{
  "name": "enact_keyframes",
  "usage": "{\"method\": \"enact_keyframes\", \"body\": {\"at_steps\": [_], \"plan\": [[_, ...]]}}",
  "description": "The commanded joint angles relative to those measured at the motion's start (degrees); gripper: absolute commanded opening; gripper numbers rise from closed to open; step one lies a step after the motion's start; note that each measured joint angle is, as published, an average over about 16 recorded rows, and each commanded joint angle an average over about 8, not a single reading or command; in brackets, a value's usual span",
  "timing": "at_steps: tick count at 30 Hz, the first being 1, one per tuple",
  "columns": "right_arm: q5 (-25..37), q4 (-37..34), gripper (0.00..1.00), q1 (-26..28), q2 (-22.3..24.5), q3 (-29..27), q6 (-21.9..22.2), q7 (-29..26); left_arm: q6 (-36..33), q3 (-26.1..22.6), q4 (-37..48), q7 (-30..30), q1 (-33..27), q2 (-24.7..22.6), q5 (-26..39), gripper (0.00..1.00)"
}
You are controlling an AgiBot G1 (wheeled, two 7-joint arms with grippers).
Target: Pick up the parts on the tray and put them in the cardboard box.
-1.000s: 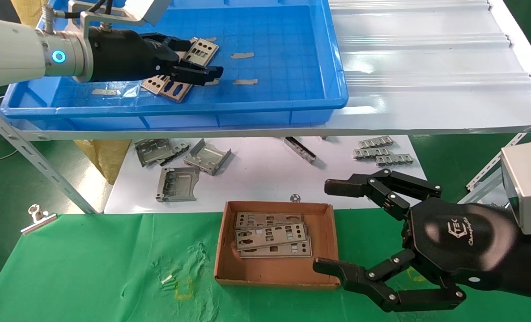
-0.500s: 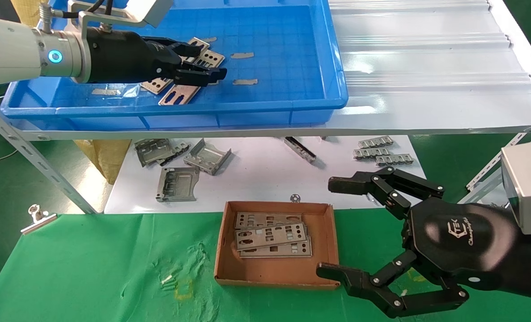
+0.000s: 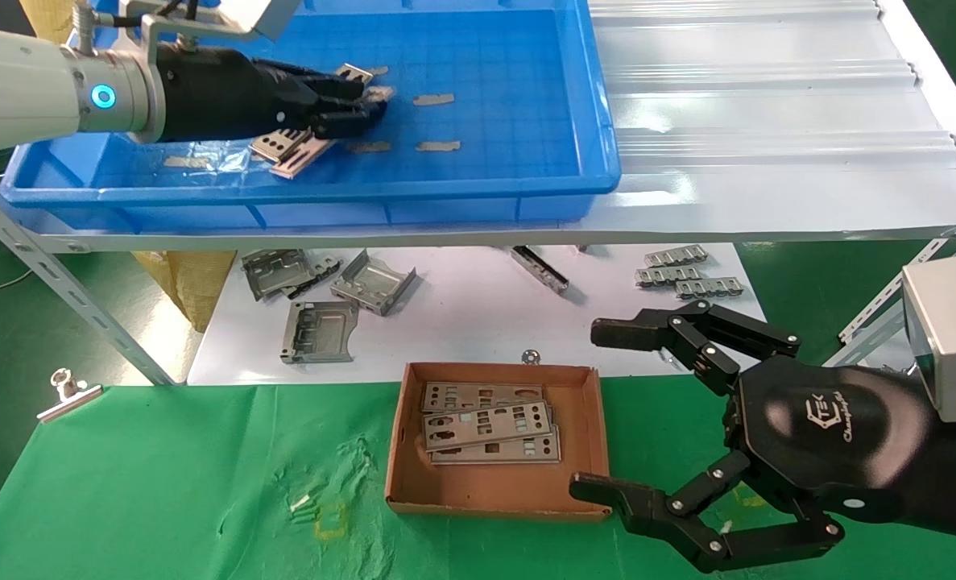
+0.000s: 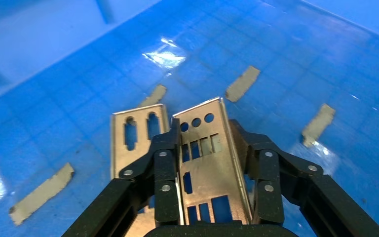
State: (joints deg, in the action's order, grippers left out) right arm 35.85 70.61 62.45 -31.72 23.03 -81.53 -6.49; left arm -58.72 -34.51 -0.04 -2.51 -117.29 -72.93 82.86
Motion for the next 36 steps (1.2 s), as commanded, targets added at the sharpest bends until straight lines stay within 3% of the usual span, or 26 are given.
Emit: {"method": "enact_keyframes", "body": {"at_steps": [1, 28, 36], "plan": [[0.0, 0.0, 1.0, 0.0, 0.0, 0.0, 0.0, 0.0, 1.1, 0.0, 0.0, 0.0, 0.1, -0.1, 0.0, 0.0], [0.0, 0.0, 1.0, 0.0, 0.0, 0.0, 0.0, 0.0, -1.9, 2.6, -1.7, 2.6, -3.2, 1.9, -3.7, 0.0], [0.0, 0.0, 1.0, 0.0, 0.0, 0.0, 0.0, 0.0, -10.7, 3.4, -3.0, 4.5, -4.6, 3.8, -5.1, 0.0]]}}
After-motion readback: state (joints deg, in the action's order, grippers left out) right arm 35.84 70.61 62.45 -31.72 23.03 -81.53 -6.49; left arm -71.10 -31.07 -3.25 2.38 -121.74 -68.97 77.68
